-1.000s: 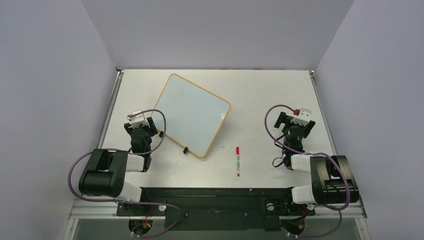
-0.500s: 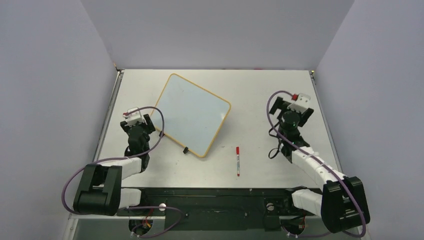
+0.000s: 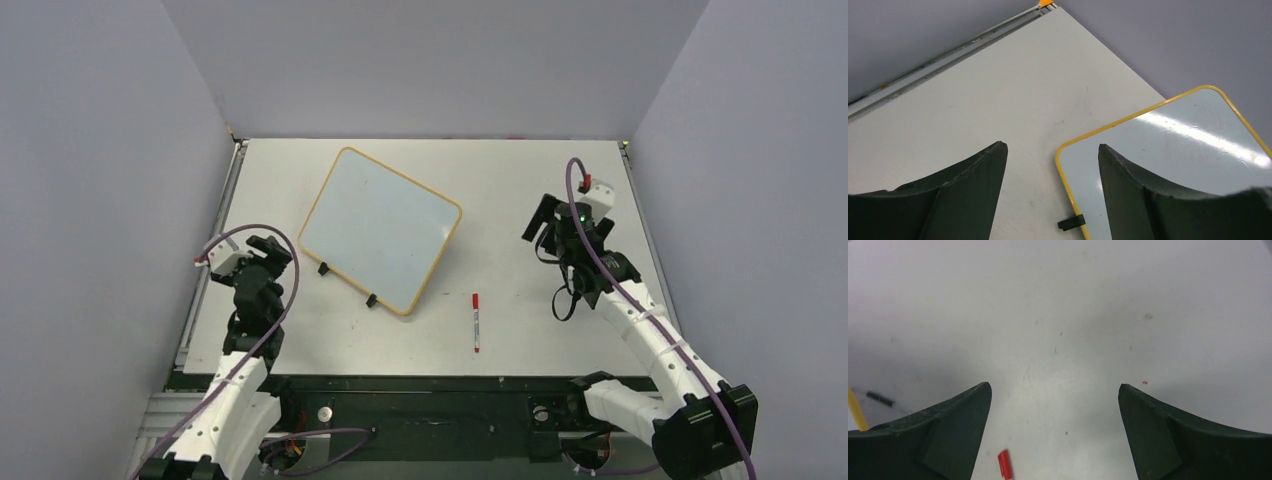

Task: Write a sentence on the whiteboard
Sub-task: Open the whiteboard marker at the center of the board.

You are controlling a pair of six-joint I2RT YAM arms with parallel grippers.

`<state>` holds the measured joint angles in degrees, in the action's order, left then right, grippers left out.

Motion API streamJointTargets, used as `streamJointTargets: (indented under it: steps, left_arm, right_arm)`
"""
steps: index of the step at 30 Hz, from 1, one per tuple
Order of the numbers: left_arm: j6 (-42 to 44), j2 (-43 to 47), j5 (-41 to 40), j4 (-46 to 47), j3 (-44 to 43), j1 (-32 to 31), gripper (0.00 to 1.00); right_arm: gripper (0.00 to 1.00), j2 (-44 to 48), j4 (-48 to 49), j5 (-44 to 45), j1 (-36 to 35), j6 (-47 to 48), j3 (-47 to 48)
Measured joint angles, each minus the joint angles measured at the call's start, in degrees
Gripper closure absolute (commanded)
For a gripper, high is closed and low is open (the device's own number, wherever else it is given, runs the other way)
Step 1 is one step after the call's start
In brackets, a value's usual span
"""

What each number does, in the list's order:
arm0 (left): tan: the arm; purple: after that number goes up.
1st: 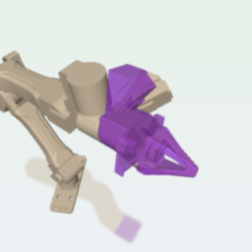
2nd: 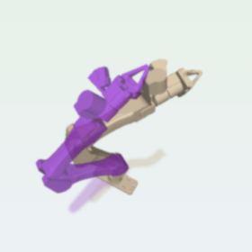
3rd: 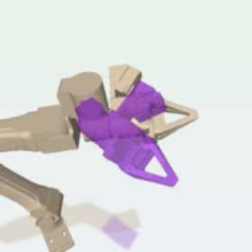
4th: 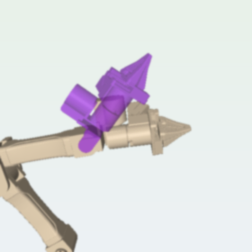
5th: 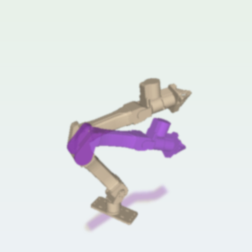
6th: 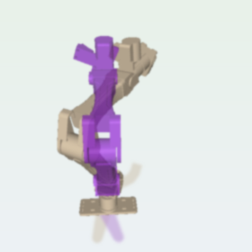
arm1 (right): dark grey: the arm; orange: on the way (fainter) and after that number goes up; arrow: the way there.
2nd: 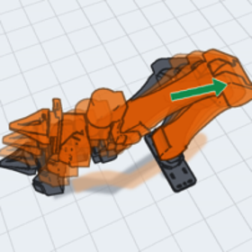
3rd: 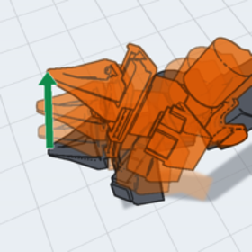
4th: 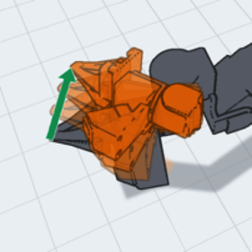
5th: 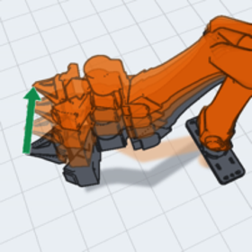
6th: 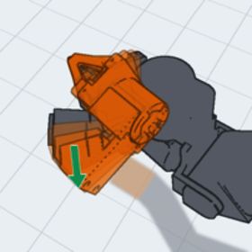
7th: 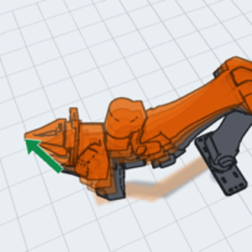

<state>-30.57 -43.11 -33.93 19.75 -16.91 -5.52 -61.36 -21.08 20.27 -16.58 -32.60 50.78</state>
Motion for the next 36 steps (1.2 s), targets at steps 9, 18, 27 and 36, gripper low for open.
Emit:
streamJointTargets:
  steps: [9, 18, 27, 36]
  left_arm:
    - [-4.70, 10.99, 9.14, -16.94, -3.43, 0.02, 0.40]
    - [-4.55, 10.69, 20.74, -26.88, -12.26, 0.00, 0.45]
    - [-3.26, 10.71, 28.72, -31.04, -14.36, -0.17, 0.49]
    - [-3.26, 12.22, 31.32, -32.00, -14.75, -0.39, 0.49]
  right_arm:
    - [0.17, 4.81, -15.91, -5.95, -19.50, -4.76, -3.72]
    - [0.30, 1.86, -19.47, -7.06, -32.98, -12.00, -8.46]
    - [0.51, -8.13, -13.60, -9.35, -37.81, -15.67, -11.91]
    - [0.76, -18.05, -7.32, -10.54, -38.62, -15.93, -12.26]
